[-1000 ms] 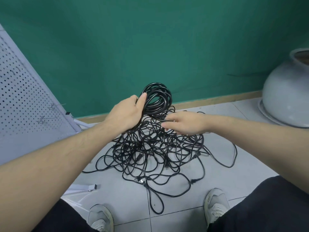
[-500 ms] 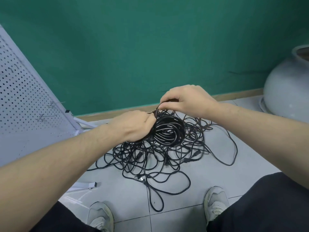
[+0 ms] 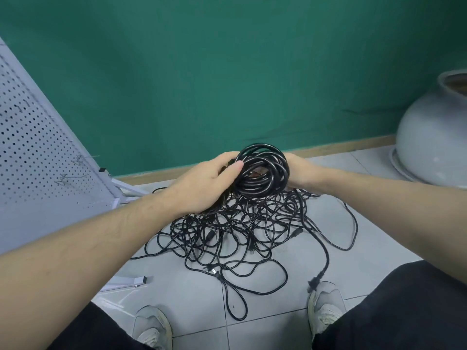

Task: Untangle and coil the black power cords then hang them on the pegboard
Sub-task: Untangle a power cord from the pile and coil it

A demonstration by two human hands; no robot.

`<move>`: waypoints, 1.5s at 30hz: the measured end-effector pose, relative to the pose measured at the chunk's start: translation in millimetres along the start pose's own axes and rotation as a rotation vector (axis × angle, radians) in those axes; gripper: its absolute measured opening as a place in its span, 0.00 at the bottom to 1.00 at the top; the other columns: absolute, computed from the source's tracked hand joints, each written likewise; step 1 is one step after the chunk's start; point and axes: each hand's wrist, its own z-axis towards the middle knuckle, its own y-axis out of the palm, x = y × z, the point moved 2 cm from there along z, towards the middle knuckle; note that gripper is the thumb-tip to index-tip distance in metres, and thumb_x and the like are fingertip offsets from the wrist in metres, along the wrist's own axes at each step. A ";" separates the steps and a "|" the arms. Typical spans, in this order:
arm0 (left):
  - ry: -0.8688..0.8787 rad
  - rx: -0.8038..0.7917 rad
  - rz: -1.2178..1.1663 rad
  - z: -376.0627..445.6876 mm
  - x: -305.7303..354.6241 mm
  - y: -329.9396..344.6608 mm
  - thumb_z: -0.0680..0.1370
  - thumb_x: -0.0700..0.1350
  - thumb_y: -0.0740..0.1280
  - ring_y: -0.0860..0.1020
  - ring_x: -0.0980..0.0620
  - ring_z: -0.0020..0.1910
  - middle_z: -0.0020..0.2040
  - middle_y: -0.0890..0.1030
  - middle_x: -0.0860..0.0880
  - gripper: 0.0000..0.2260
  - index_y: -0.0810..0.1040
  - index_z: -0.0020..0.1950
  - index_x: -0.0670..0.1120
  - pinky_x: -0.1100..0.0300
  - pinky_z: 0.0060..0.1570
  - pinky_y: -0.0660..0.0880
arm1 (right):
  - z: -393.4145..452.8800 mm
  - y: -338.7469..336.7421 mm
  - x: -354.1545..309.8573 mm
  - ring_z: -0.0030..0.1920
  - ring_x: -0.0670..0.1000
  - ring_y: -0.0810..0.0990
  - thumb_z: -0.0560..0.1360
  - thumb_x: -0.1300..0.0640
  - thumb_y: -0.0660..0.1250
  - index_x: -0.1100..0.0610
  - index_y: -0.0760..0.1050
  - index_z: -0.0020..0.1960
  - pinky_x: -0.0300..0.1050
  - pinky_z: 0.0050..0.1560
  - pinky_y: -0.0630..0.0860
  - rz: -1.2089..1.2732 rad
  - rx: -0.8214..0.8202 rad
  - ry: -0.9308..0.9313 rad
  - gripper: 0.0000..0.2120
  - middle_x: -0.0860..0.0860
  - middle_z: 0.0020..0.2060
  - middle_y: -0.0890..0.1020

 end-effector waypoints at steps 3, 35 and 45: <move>-0.041 0.097 0.058 3.5 -2.3 -0.1 0.82 0.65 0.51 0.78 0.56 0.46 0.44 0.80 0.56 0.20 0.75 0.48 0.54 0.51 0.54 0.74 | -6.3 12.4 -15.3 0.28 0.48 0.67 0.82 0.60 0.61 0.52 0.78 0.35 0.42 0.31 0.64 -0.015 -0.098 -0.013 0.18 0.51 0.28 0.74; 0.098 -0.206 0.404 1.1 5.8 -3.9 0.75 0.72 0.48 0.75 0.51 0.39 0.38 0.76 0.53 0.21 0.64 0.42 0.56 0.52 0.40 0.69 | -5.9 -13.4 -53.2 0.33 0.40 0.74 0.68 0.46 0.79 0.51 0.83 0.39 0.35 0.39 0.70 -0.107 0.043 -0.263 0.10 0.44 0.33 0.82; 0.123 -0.012 -0.149 0.5 -1.1 0.5 0.86 0.52 0.56 0.75 0.65 0.65 0.64 0.79 0.60 0.15 0.71 0.72 0.57 0.66 0.67 0.68 | -5.5 2.0 -4.8 0.28 0.49 0.66 0.81 0.62 0.60 0.58 0.73 0.40 0.42 0.31 0.61 0.258 -0.050 0.094 0.11 0.47 0.25 0.73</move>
